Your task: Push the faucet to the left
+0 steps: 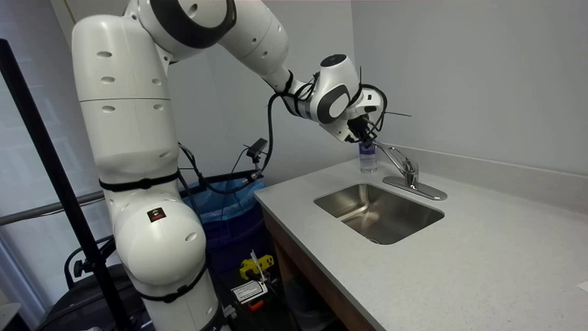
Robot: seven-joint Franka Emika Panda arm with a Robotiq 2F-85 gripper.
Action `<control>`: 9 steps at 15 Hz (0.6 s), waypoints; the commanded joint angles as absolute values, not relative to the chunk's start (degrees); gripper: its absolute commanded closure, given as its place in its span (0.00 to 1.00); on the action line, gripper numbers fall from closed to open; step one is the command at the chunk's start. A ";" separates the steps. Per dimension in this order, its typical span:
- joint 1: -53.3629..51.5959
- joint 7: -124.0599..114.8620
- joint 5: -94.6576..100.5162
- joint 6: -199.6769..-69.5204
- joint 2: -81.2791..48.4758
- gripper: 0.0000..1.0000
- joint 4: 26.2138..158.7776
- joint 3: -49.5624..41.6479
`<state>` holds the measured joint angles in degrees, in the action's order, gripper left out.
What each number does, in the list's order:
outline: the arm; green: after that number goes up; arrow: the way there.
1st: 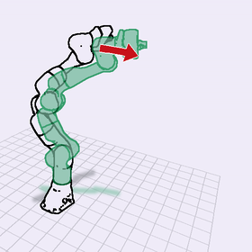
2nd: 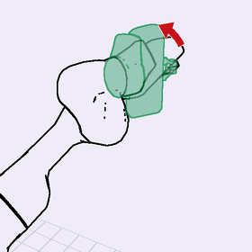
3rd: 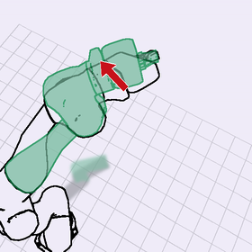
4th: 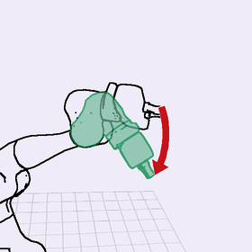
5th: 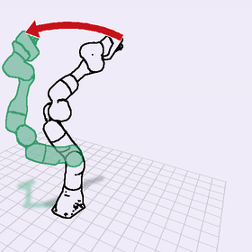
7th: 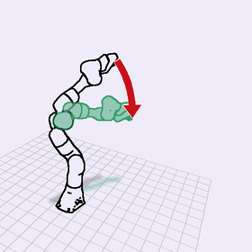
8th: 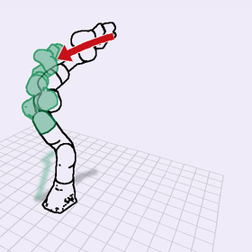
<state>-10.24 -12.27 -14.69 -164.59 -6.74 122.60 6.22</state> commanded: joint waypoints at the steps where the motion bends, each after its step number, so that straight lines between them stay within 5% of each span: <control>1: -8.50 -5.34 -21.78 -165.63 0.91 1.00 129.43 7.00; 9: -8.44 -2.31 -26.00 -169.59 7.87 1.00 135.90 2.84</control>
<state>-8.64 -4.39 -23.91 -167.27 4.12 132.25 3.62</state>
